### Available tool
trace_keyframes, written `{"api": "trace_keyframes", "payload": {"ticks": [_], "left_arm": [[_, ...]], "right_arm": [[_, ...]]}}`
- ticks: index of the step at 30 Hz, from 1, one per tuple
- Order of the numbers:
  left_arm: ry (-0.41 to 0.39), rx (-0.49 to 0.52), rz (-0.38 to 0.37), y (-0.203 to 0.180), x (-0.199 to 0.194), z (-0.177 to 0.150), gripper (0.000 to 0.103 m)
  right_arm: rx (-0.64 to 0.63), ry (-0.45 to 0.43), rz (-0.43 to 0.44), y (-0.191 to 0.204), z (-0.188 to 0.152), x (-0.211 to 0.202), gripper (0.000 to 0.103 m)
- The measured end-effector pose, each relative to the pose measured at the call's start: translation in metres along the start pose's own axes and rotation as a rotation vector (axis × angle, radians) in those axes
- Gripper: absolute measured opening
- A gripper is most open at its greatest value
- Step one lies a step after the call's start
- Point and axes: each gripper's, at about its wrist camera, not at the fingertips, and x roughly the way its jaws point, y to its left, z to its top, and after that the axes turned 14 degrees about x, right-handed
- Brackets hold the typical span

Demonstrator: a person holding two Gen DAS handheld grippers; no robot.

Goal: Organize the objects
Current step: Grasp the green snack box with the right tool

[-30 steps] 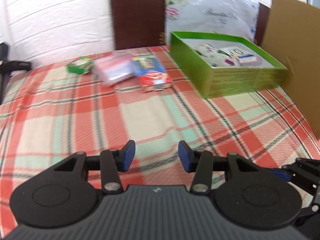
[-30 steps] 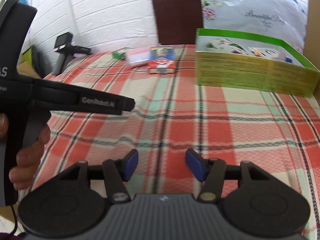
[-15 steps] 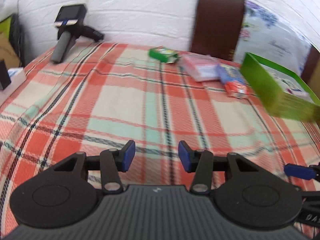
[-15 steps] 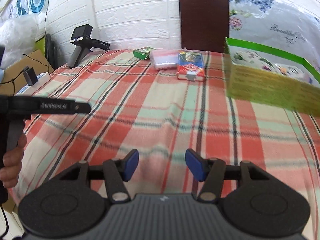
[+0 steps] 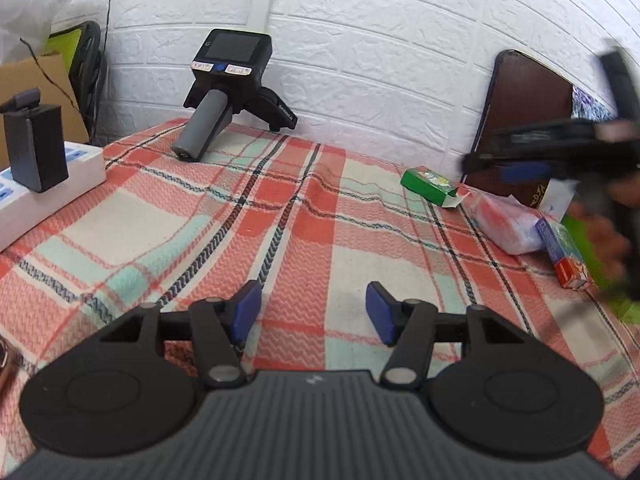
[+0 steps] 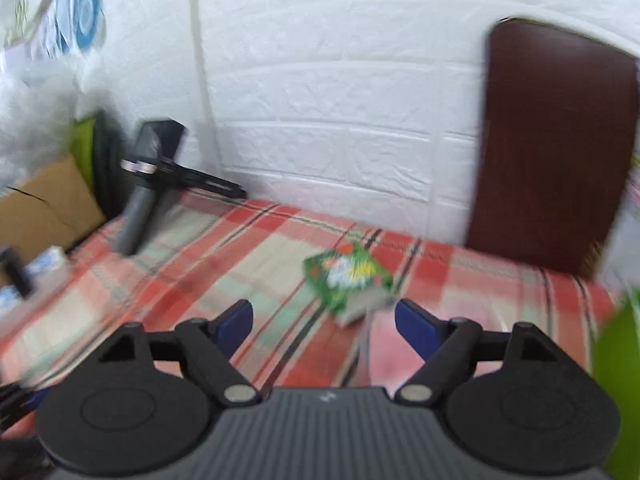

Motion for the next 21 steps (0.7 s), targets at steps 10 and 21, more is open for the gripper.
{"api": "trace_keyframes", "payload": {"ticks": [10,21], "left_arm": [[-0.038,-0.164,-0.067,0.021,0.012,-0.002,0.064],[-0.021,-0.127,-0.054,0.014,0.011,-0.002,0.065]], "right_arm": [[-0.091,0.171,-0.082,-0.001,0.021,0.102,0.063],[-0.093,0.100,0.038,0.016,-0.124,-0.053,0.065]]}}
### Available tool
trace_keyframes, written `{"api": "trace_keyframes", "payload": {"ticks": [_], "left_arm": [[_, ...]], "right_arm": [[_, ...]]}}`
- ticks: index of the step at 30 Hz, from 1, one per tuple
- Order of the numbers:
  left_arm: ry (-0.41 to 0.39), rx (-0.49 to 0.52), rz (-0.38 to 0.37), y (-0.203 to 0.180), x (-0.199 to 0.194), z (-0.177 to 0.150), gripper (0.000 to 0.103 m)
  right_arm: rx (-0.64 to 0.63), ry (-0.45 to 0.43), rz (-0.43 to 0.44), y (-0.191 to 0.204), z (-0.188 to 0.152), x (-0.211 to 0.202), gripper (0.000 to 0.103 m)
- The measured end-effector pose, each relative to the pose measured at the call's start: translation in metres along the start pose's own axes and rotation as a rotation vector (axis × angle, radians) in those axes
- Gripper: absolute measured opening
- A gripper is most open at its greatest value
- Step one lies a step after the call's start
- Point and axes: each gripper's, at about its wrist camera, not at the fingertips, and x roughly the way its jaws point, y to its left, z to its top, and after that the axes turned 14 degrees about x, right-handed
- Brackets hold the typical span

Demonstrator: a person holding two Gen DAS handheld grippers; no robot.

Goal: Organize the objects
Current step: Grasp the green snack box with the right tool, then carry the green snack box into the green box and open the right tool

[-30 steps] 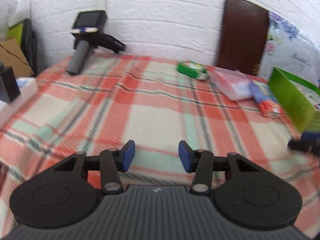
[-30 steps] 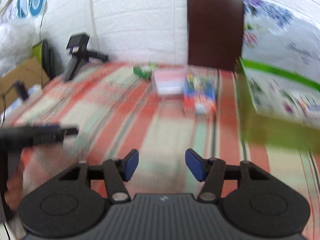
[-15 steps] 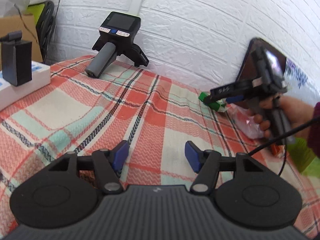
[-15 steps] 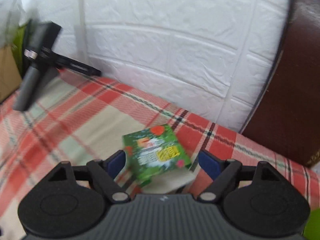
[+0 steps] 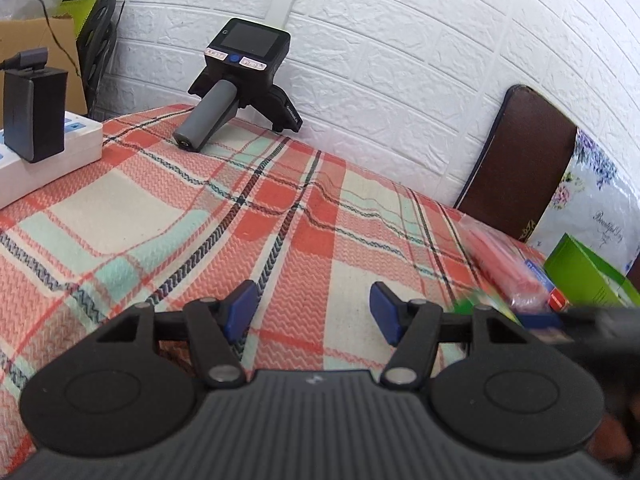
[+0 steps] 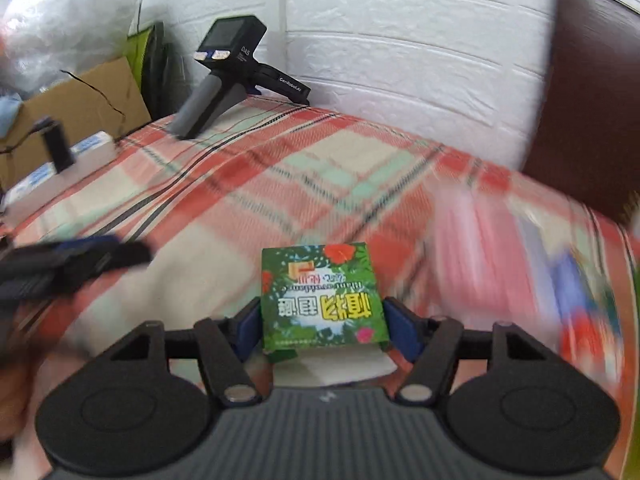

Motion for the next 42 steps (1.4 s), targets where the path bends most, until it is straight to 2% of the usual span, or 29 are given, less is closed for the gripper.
{"api": "trace_keyframes", "payload": {"ticks": [2,5,6,8,11,15,18,21,23,24,26,28,33,38,42], "left_arm": [[0.018,0.039,0.013,-0.005,0.000,0.001,0.065],[0.071,0.123,0.071,-0.025,-0.008,0.004,0.065],[0.089,0.115,0.047,-0.033,-0.016,0.005,0.065],[0.125,0.071,-0.070,-0.051,-0.032,0.003,0.064],[0.192,0.087,-0.216,-0.083,-0.055,-0.001,0.063],[0.261,0.095,-0.356,-0.106,-0.076,-0.001,0.063],[0.339,0.106,-0.426,-0.120,-0.072,-0.006,0.063],[0.449,0.112,-0.442,-0.131,-0.054,-0.018,0.060],[0.429,0.135,-0.440,-0.136,-0.052,-0.019,0.056],[0.431,0.136,-0.443,-0.137,-0.050,-0.018,0.051],[0.448,0.122,-0.439,-0.139,-0.043,-0.013,0.045],[0.444,0.135,-0.437,-0.145,-0.044,-0.003,0.042],[0.342,0.243,-0.477,-0.186,-0.040,0.042,0.040],[0.301,0.308,-0.539,-0.246,-0.005,0.078,0.040],[0.279,0.387,-0.587,-0.302,0.022,0.097,0.040]], "right_arm": [[0.014,-0.013,-0.009,-0.004,-0.030,-0.032,0.066],[0.077,-0.032,-0.044,-0.015,-0.069,-0.080,0.068],[0.104,-0.043,-0.055,-0.018,-0.078,-0.093,0.074],[0.127,-0.061,-0.050,-0.025,-0.096,-0.114,0.083],[0.073,-0.079,-0.060,-0.020,-0.113,-0.127,0.084],[0.041,-0.103,-0.039,-0.015,-0.116,-0.132,0.084],[0.025,-0.116,-0.037,-0.018,-0.119,-0.132,0.085],[0.057,-0.116,-0.044,-0.024,-0.120,-0.128,0.085],[0.052,-0.125,-0.030,-0.026,-0.119,-0.125,0.083],[0.044,-0.119,-0.019,-0.027,-0.117,-0.122,0.069],[0.028,-0.111,-0.007,-0.026,-0.113,-0.118,0.063],[0.024,-0.131,-0.031,-0.024,-0.111,-0.118,0.062],[0.106,-0.280,-0.041,-0.052,-0.092,-0.140,0.062],[0.110,-0.400,-0.180,-0.093,-0.062,-0.149,0.063],[0.186,-0.450,-0.256,-0.144,-0.041,-0.154,0.063]]}}
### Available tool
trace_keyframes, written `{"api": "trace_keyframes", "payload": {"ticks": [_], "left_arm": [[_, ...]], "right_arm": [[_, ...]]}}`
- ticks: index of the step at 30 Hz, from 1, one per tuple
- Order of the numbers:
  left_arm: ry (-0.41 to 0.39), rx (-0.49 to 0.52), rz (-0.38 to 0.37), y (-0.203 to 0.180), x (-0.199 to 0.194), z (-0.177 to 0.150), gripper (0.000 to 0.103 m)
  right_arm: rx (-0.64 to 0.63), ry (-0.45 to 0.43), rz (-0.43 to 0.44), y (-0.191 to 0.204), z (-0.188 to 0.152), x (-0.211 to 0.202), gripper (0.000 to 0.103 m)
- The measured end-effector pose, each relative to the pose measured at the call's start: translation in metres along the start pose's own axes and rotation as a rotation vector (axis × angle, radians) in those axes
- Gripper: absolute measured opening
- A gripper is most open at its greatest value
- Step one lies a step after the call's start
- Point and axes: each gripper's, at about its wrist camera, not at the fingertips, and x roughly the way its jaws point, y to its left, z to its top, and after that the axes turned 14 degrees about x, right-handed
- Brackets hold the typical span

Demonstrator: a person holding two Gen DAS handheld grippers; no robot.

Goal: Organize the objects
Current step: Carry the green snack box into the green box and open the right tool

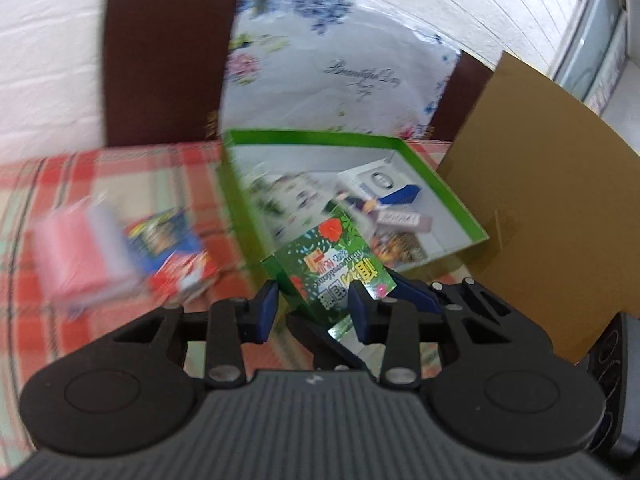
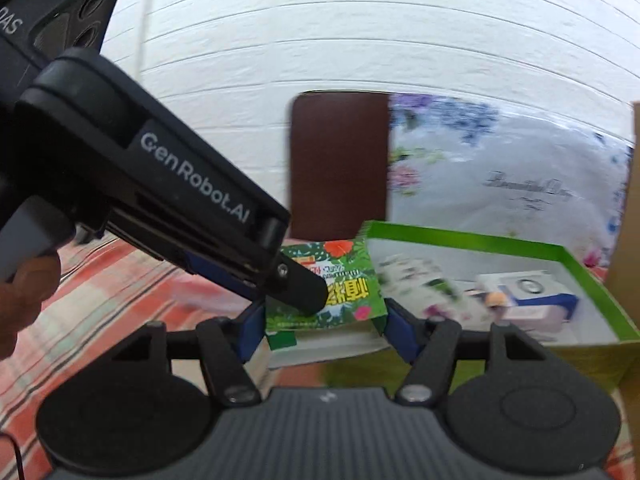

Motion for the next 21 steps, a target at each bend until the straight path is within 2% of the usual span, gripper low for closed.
{"api": "trace_keyframes", "payload": {"ticks": [5,7,9,11,12,14,16,21], "left_arm": [[0.013,0.083,-0.037,-0.029,0.059,0.043,0.041],[0.038,0.122,-0.016,-0.040,0.080,0.051,0.042],[0.047,0.152,0.038,-0.044,0.092,0.050,0.042],[0.044,0.159,0.071,-0.043,0.093,0.043,0.044],[0.042,0.151,0.075,-0.040,0.091,0.040,0.051],[0.040,0.123,0.072,-0.035,0.082,0.033,0.055],[0.031,0.106,0.077,-0.032,0.070,0.029,0.055],[0.006,0.113,0.169,-0.029,0.033,0.012,0.054]], "right_arm": [[0.079,-0.039,-0.127,-0.061,0.024,0.031,0.066],[0.093,-0.029,-0.210,-0.080,0.027,0.048,0.073],[0.109,-0.017,-0.272,-0.093,0.025,0.057,0.074],[0.150,-0.014,-0.248,-0.101,0.021,0.055,0.074],[0.157,-0.016,-0.247,-0.101,0.018,0.053,0.074],[0.130,-0.035,-0.257,-0.096,0.010,0.044,0.075],[0.112,-0.059,-0.255,-0.088,0.004,0.033,0.075],[0.116,-0.068,-0.215,-0.061,-0.005,0.006,0.076]]}}
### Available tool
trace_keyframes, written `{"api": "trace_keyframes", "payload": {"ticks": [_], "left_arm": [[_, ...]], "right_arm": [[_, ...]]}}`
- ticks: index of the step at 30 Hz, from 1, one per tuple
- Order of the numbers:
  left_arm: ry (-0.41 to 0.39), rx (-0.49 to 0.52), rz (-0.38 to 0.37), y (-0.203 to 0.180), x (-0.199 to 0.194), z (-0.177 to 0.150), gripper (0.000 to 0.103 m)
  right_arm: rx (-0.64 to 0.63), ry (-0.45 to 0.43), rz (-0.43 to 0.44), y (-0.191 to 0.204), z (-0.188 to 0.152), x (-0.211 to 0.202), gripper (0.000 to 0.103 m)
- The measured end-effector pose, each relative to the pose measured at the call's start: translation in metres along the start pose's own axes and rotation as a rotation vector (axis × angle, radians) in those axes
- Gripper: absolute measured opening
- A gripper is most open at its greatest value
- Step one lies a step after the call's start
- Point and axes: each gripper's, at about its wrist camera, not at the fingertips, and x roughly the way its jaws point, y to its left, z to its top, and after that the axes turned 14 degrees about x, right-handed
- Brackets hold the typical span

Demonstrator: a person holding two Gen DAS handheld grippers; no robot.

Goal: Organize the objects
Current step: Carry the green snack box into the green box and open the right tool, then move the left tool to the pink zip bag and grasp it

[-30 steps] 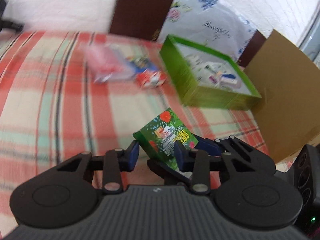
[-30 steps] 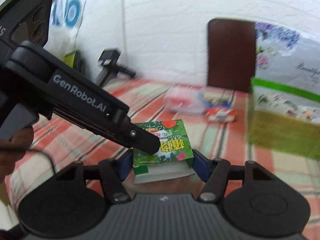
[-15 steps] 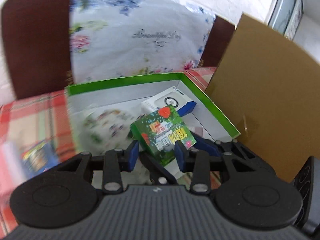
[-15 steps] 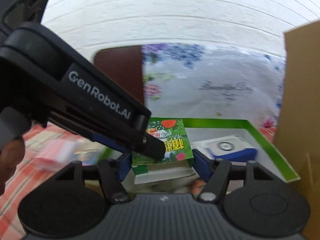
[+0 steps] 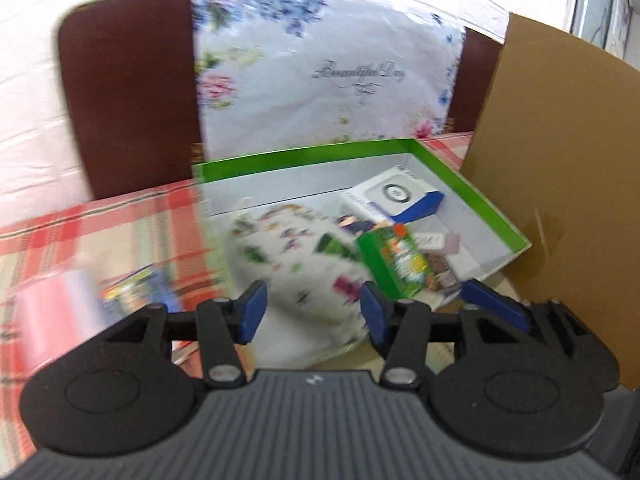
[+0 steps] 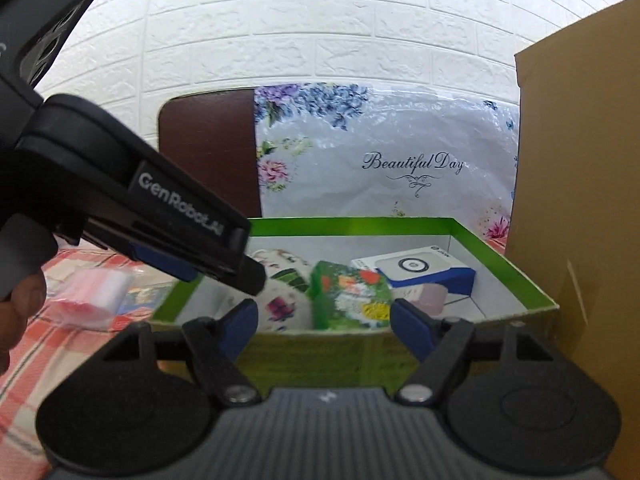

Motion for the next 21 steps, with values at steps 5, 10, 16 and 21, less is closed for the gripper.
{"api": "trace_keyframes", "payload": {"ticks": [5,10,16,21], "left_arm": [[0.041,-0.013,0.119,0.015,-0.024,-0.028,0.054],[0.062,-0.040,0.191,0.037,-0.043,-0.053,0.054],[0.077,-0.073,0.267,0.063,-0.057,-0.083,0.054],[0.100,-0.122,0.304,0.090,-0.059,-0.105,0.054]], "right_arm": [[0.054,0.135,0.055,0.013,-0.014,-0.020,0.076],[0.084,0.240,0.095,0.032,-0.030,-0.029,0.076],[-0.024,0.263,0.147,0.073,-0.041,-0.036,0.076],[-0.098,0.299,0.180,0.103,-0.052,-0.032,0.076]]}}
